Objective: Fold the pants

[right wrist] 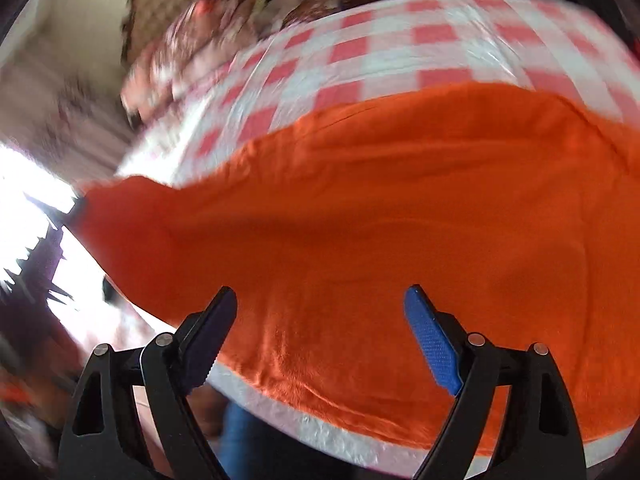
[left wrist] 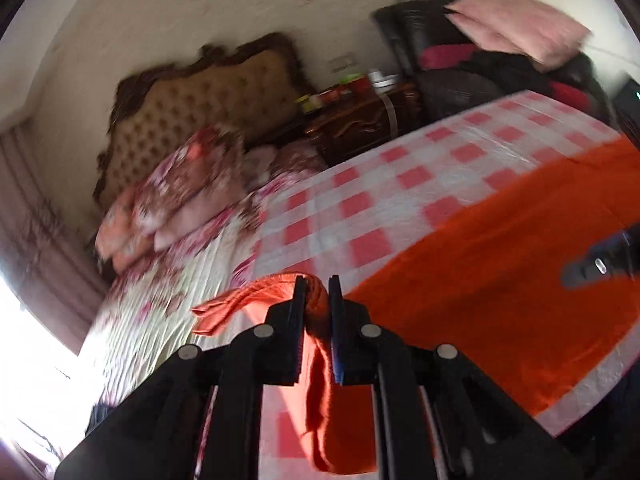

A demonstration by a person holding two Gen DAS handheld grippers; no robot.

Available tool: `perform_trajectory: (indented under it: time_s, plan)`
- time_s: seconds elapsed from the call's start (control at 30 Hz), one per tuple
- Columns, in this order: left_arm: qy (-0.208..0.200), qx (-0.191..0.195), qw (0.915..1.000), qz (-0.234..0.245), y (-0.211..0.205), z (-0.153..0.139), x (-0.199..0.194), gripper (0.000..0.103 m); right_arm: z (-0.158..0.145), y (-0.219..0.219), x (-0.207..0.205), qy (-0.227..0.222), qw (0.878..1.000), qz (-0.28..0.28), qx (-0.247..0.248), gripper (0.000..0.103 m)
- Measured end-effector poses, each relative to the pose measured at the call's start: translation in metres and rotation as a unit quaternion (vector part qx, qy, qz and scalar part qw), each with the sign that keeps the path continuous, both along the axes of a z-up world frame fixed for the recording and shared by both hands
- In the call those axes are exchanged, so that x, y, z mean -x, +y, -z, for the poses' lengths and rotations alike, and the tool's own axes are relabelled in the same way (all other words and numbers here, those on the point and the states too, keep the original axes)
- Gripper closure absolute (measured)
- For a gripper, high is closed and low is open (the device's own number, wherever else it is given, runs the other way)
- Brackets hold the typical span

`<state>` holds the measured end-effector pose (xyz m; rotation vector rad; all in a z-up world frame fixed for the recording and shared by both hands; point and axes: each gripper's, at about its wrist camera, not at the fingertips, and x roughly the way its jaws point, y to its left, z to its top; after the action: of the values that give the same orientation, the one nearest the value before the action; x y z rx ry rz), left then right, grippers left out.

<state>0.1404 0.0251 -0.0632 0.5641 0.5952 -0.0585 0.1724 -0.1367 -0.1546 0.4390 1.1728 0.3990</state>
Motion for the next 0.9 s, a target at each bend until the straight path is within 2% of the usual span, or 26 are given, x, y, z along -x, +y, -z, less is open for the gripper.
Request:
perform_trajectory:
  time_s: [0.07, 0.13, 0.2, 0.27, 0.4, 0.57, 0.77, 0.9]
  plan:
    - [0.015, -0.016, 0.9978, 0.063, -0.051, 0.030, 0.019, 0.092, 0.001, -0.034, 0.000, 0.009, 0.999, 0.034, -0.032, 0.020]
    - [0.041, -0.008, 0.9950, 0.091, -0.082, 0.062, 0.031, 0.092, 0.000, -0.060, 0.001, 0.006, 0.998, 0.055, -0.037, 0.020]
    - [0.055, -0.011, 0.9938, 0.095, -0.098, 0.088, 0.039, 0.093, 0.000, -0.073, 0.004, 0.009, 0.997, 0.057, -0.056, 0.020]
    - [0.054, -0.008, 0.9945, 0.089, -0.102, 0.097, 0.042, 0.093, 0.001, -0.080, 0.004, 0.015, 0.995, 0.050, -0.084, 0.020]
    - [0.039, 0.032, 0.9969, 0.060, -0.090, 0.088, 0.039, 0.093, 0.005, -0.074, -0.005, 0.034, 0.991, 0.028, -0.124, 0.020]
    - [0.026, 0.074, 0.9962, 0.037, -0.069, 0.066, 0.041, 0.093, 0.003, -0.035, -0.030, 0.065, 0.987, -0.024, -0.148, 0.020]
    - [0.013, 0.098, 0.9945, 0.034, -0.059, 0.047, 0.048, 0.093, 0.009, 0.015, -0.063, 0.100, 0.986, -0.058, -0.118, 0.020]
    - [0.003, 0.105, 0.9935, 0.046, -0.058, 0.039, 0.055, 0.093, 0.015, 0.043, -0.084, 0.106, 0.988, -0.075, -0.083, 0.020]
